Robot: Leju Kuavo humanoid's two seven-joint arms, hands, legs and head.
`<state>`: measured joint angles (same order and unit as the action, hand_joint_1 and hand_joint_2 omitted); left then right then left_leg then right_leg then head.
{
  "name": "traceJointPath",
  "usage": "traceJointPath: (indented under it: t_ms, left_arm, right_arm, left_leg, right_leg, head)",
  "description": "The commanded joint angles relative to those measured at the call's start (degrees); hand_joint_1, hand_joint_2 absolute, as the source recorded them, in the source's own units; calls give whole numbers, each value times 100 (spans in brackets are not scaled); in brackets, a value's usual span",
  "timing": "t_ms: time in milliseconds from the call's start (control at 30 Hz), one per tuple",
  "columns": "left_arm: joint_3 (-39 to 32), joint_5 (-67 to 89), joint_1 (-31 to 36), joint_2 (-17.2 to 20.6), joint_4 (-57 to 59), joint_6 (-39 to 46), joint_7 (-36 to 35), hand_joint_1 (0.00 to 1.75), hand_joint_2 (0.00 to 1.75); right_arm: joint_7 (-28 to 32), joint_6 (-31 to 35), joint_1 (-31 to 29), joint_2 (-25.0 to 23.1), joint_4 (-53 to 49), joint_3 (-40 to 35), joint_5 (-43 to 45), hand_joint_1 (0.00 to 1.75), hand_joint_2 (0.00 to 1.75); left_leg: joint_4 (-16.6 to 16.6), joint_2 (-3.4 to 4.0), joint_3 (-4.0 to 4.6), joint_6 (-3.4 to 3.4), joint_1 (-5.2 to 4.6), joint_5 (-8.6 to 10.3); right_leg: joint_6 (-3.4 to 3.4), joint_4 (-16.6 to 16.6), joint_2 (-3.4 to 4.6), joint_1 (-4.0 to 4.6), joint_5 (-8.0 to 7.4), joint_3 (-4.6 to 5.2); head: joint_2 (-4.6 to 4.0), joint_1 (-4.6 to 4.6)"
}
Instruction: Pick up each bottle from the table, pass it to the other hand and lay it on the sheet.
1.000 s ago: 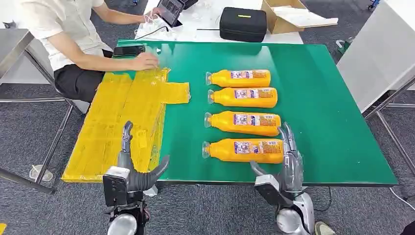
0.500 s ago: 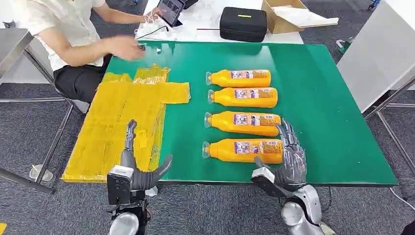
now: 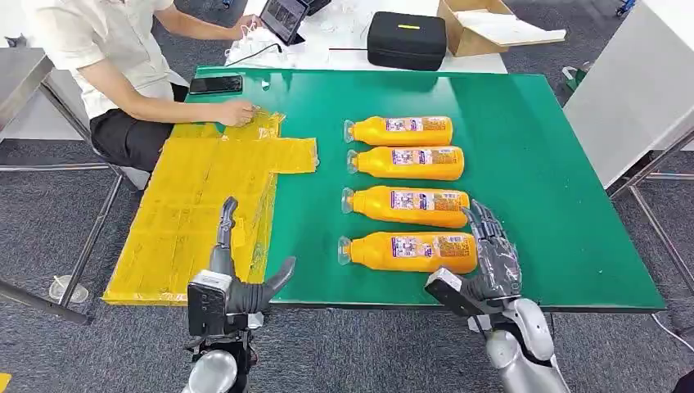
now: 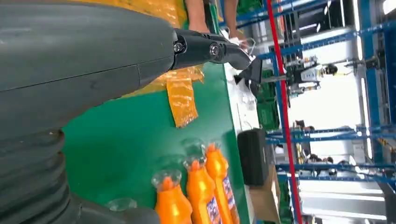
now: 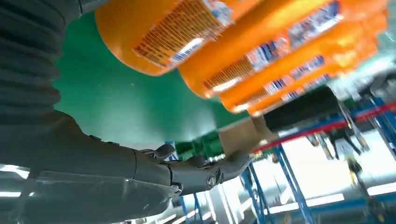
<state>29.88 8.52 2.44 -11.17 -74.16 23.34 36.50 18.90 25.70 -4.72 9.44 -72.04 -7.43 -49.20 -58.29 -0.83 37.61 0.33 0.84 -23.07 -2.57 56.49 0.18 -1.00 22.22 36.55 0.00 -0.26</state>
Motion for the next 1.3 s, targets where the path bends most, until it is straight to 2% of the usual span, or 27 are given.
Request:
traceJointPath:
  t_ms: [33,233,300,367,433,600,767,1000,1300]
  left_arm:
    - [248,-34,299,35,470,-94,-62,0,175]
    - [287,-47,314,39,474,-120,-71,0,175]
    - [308,-63,333,42,486,-139,-81,0,175]
    - [311,-68,332,44,486,-143,-83,0,175]
    - [326,-86,338,47,487,-149,-90,0,175]
    - [347,-95,383,68,538,-172,-89,0,175]
    - [364,-116,399,65,561,-187,-92,0,175]
    - [383,-104,402,56,509,-187,-127,0,175]
    - [380,-33,480,57,546,-193,-218,0,175]
  right_arm:
    - [24,-389,-817,219,1323,-335,100,0,175]
    - [22,-479,-875,137,1436,-480,106,0,175]
    - [59,-565,-914,150,1524,-573,128,0,175]
    - [70,-579,-918,149,1547,-589,141,0,175]
    - [92,-577,-927,128,1584,-619,180,0,175]
    - [105,-623,-936,102,1631,-706,170,0,175]
    - [78,-686,-956,122,1725,-785,159,0,175]
    - [-385,-1004,-1147,371,2117,-953,-56,0,175]
    - [-561,-1223,-1318,472,2254,-1129,-218,0,175]
  left_leg:
    - [5,24,-49,7,-3,-16]
    - [5,9,-25,1,1,-7]
    - [6,17,-53,3,1,-18]
    - [4,10,-23,3,0,-6]
    - [3,18,-50,4,1,-18]
    - [4,12,-28,3,1,-8]
    - [5,15,-44,3,1,-14]
    - [4,5,-25,4,-2,-7]
    - [4,13,-40,3,0,-12]
  right_leg:
    - [10,-10,14,2,7,-46]
    - [8,-7,4,4,4,-25]
    - [14,-8,8,5,13,-50]
    - [6,-6,5,3,3,-22]
    - [12,-6,9,6,12,-48]
    - [8,-6,6,4,4,-28]
    - [13,-6,7,5,10,-43]
    - [6,-5,-1,1,5,-26]
    - [12,-5,5,4,8,-40]
  head:
    - [0,2]
    - [0,2]
    - [0,2]
    - [0,2]
    - [0,2]
    - [2,0]
    - [0,0]
    - [0,2]
    - [0,0]
